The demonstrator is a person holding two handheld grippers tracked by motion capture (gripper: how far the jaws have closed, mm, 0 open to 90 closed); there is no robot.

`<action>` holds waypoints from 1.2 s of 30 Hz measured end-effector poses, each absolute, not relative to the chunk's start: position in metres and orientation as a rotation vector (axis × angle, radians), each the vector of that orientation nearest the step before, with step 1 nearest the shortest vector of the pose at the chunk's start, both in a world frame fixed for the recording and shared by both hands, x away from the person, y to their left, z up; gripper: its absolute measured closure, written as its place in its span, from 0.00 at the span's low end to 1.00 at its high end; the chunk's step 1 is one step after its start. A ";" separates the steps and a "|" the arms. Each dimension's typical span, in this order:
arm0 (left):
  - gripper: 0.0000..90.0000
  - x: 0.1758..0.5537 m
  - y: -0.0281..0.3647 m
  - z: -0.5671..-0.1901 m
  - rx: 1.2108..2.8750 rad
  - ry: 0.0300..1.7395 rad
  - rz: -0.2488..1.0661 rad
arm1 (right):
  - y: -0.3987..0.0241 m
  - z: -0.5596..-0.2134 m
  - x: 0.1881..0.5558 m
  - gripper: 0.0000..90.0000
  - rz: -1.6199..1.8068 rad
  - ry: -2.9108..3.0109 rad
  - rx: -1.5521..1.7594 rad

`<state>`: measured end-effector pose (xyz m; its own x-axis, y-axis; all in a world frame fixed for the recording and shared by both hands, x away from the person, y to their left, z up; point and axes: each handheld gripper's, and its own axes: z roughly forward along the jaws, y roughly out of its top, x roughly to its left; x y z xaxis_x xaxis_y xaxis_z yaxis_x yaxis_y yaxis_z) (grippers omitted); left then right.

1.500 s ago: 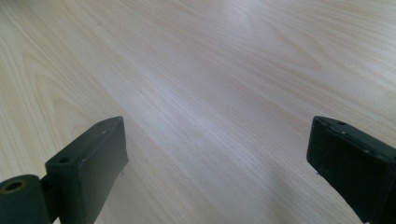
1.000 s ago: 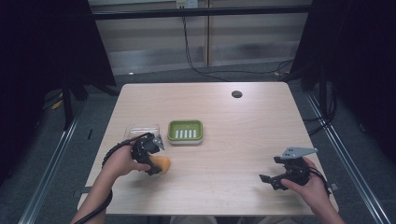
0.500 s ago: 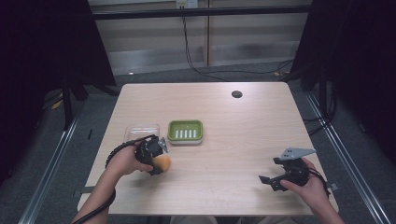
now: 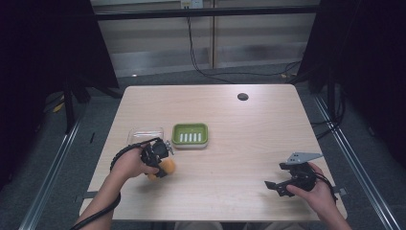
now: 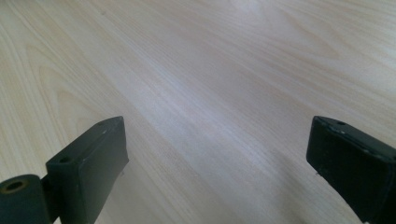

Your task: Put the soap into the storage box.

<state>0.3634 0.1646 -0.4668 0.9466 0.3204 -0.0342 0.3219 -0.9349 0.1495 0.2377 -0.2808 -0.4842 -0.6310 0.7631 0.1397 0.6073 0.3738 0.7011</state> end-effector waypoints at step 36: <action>0.56 0.376 0.139 -0.427 2.933 0.582 -0.120 | -0.278 -0.484 0.236 0.05 1.098 2.445 1.222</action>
